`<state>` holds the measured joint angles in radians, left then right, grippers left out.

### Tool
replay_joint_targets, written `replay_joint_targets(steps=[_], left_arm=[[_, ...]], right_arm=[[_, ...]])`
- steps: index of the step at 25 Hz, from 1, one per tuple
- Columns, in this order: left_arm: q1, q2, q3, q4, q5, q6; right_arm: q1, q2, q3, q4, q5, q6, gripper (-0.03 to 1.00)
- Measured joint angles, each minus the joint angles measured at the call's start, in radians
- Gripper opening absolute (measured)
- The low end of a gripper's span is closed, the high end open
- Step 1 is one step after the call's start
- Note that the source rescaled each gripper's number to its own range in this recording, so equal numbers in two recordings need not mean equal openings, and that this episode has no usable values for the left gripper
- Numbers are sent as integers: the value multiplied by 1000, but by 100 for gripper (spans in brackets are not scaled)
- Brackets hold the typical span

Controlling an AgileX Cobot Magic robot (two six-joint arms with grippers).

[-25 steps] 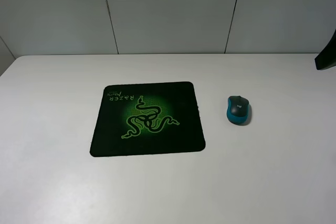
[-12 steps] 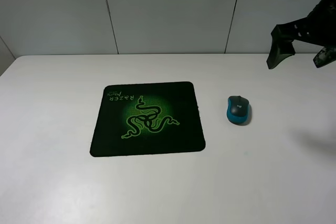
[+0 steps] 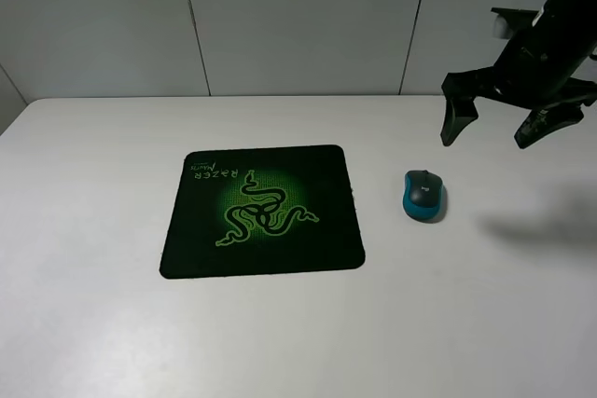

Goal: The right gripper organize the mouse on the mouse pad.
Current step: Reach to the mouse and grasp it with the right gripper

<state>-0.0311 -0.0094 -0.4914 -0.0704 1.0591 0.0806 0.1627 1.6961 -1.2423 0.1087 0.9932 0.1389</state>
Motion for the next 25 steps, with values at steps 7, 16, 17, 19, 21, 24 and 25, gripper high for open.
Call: replay_joint_targets(steps=[7,16,17,19,21,24,25], left_arm=[[0,0,0,0,0,0],[0,0,0,0,0,0],[0,0,0,0,0,0],[0,0,0,0,0,0],[0,0,0,0,0,0],[0,0,0,0,0,0],[0,0,0,0,0,0]], right_arm=[[29,89,-4,23,-42,14,100],[39,166,-4,39,-107,61,100],[39,174,-4,41,-116,68,100],[42,183,-4,39,-135,83,100],[48,194,-4,33,-155,112,100],[67,210,-5,6,-181,162,100],[73,217,-5,-5,-187,180,100]])
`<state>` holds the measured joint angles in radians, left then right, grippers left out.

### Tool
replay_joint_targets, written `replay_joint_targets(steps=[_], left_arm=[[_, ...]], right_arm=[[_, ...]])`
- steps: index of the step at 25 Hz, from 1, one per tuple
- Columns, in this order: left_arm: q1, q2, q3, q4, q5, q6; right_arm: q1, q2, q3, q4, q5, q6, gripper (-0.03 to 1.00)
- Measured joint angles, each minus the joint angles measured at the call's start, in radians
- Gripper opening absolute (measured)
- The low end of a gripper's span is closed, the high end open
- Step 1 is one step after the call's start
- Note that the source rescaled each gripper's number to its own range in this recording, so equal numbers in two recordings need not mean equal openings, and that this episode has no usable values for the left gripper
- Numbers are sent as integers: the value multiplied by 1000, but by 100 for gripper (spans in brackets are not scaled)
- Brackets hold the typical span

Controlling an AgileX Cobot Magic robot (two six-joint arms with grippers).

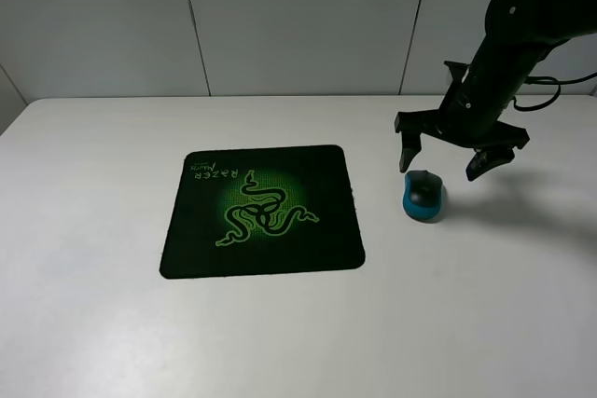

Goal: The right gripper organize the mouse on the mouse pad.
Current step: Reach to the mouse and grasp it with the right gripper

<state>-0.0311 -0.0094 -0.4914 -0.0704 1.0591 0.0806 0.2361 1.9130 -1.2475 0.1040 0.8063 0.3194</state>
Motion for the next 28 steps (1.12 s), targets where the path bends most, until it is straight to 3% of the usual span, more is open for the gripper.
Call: replay_joint_targets(steps=[14,28], left_arm=[[0,0,0,1,0,0],[0,0,0,1,0,0]], right_arm=[[62,64,-41,-104,-41,176,100],[62,149,-41,-111,-62,190,100]])
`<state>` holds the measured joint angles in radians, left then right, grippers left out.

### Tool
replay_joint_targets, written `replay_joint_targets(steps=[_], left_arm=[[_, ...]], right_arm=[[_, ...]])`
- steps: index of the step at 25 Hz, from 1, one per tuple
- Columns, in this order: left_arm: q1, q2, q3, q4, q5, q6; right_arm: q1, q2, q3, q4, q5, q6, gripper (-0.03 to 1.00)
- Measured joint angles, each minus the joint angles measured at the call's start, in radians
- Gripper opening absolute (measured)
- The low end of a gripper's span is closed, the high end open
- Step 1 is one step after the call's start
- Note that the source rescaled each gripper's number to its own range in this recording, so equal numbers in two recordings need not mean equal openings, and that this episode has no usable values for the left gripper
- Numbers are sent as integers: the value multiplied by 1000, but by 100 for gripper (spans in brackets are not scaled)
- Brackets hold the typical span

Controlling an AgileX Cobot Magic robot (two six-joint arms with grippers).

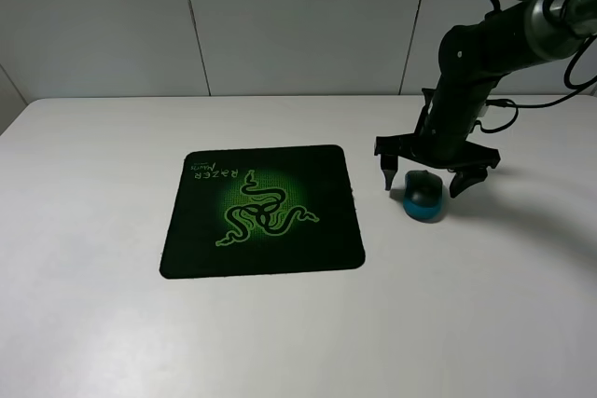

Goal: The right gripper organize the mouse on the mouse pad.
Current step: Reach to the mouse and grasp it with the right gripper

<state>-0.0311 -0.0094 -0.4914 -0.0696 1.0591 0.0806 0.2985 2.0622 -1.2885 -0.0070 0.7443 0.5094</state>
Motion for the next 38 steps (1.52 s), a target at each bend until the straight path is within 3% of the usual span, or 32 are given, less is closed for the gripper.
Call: replay_joint_targets(steps=[23,25,27,29,32,33,34,38], left_arm=[[0,0,0,0,0,0],[0,0,0,0,0,0],[0,0,0,0,0,0],[0,0,0,0,0,0],[0,0,0,0,0,0],[0,0,0,0,0,0],[0,0,0,0,0,0],[0,0,0,0,0,0]], right_arm=[[0,38,-4,-17,15,1,100],[0,38,-4,-17,16,1,96],[0,38,-4,-17,19,1,86],[0,38,-4,-16,20,1,69],[0,38,-4,-15,22,1,26],[0,38,-4,-13,23,1,7],[0,38,-4,-13,23,1,0],[0,38,-4,-12,23,1,0]])
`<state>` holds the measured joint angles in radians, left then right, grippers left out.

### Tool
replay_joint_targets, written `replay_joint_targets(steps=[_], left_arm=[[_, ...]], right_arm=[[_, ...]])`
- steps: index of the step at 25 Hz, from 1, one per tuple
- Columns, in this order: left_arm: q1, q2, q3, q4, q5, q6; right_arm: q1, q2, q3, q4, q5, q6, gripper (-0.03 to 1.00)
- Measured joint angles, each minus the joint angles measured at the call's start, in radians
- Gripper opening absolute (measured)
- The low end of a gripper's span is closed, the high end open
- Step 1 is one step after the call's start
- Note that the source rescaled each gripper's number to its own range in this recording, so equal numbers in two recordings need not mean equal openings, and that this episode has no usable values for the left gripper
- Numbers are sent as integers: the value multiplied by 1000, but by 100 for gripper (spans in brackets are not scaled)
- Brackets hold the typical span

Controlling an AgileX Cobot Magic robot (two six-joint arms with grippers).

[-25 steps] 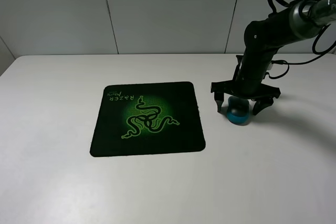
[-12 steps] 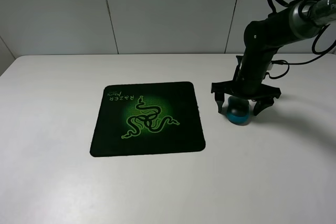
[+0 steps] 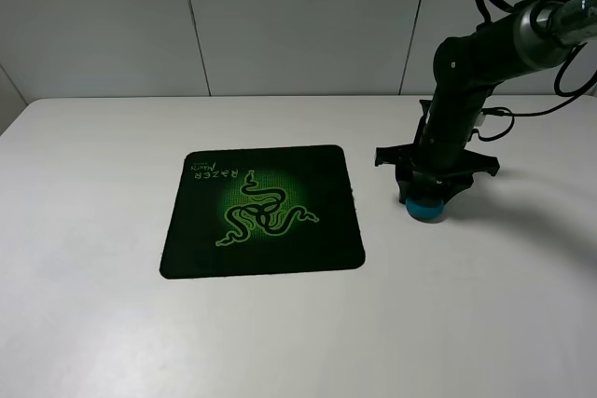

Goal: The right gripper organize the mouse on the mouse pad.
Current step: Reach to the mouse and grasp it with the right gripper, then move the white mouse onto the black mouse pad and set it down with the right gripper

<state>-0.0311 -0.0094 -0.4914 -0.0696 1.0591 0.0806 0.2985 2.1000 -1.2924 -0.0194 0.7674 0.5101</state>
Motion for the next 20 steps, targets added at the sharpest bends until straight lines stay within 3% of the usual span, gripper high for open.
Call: replay_joint_targets(steps=[12,20], left_arm=[[0,0,0,0,0,0],[0,0,0,0,0,0]], right_arm=[[0,-3,-2,1,9,0,0],[0,-45,3,0,83,0,0]])
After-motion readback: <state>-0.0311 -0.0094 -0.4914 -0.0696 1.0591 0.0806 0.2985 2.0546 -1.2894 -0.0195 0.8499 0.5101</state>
